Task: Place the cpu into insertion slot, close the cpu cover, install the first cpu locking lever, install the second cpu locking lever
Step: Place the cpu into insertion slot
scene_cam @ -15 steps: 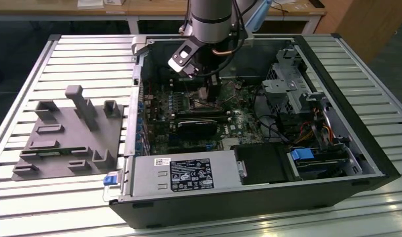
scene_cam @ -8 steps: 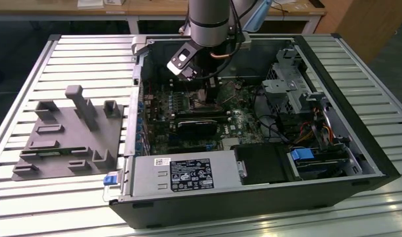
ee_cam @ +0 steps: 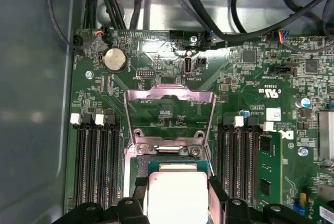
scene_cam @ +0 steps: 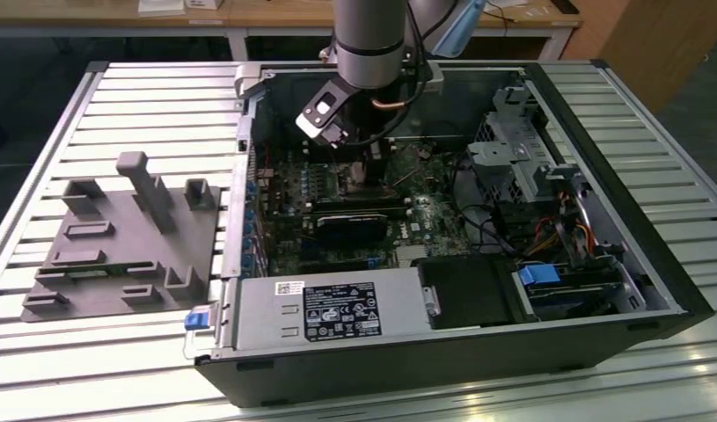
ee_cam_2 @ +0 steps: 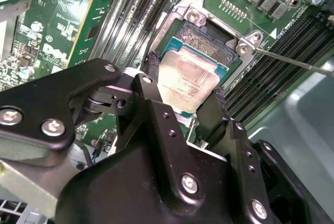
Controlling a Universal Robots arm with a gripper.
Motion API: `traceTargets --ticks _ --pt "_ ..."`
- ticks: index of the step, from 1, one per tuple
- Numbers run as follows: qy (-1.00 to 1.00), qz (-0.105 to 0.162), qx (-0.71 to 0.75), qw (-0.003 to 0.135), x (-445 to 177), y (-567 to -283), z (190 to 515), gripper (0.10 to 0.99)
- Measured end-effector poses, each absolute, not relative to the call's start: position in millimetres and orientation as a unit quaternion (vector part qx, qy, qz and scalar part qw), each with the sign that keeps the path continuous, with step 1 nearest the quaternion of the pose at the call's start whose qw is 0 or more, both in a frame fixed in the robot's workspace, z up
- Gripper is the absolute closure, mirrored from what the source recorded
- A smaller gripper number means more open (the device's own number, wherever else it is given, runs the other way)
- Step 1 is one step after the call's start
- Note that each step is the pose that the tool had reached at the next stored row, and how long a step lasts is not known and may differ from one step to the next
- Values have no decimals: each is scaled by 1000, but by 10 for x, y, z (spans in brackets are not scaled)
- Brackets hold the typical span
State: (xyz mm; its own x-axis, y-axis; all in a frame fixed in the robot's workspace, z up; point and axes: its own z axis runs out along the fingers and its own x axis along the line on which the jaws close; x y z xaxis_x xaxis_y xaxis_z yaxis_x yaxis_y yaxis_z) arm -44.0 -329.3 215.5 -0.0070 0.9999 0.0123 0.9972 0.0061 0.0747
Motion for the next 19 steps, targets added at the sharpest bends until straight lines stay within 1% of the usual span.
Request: traceTargets --ticks 19 --pt "701 31 712 22 -475 -3258 2008 549"
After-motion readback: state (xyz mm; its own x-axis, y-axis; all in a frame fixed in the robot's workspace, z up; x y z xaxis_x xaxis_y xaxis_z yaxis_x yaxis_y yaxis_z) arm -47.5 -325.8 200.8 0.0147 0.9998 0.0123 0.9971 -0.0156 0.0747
